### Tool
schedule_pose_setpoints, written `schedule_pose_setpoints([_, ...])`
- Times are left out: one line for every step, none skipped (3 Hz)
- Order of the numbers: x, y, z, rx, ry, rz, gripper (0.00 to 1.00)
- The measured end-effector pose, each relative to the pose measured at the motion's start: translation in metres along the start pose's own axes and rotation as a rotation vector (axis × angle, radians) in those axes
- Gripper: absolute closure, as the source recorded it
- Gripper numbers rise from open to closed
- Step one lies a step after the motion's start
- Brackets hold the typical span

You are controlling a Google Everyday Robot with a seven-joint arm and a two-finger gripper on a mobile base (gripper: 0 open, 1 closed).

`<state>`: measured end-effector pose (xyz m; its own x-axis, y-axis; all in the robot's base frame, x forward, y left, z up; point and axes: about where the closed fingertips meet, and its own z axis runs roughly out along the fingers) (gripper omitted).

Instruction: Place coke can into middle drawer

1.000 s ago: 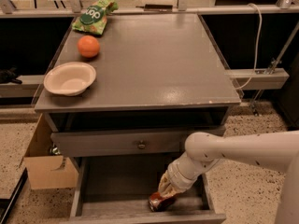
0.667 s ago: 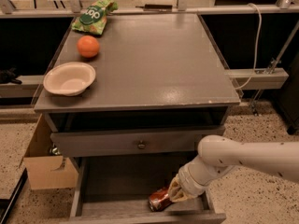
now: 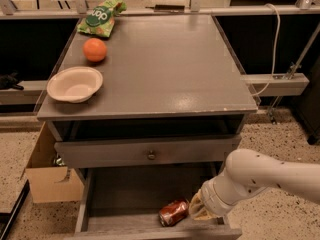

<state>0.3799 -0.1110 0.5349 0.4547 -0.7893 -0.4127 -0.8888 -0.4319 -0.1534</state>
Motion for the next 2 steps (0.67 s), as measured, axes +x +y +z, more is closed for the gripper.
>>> schedule_pose_setpoints([0.0000, 0.0000, 0.0000, 0.000, 0.000, 0.000, 0.51])
schedule_pose_setpoints([0.0000, 0.0000, 0.0000, 0.000, 0.000, 0.000, 0.28])
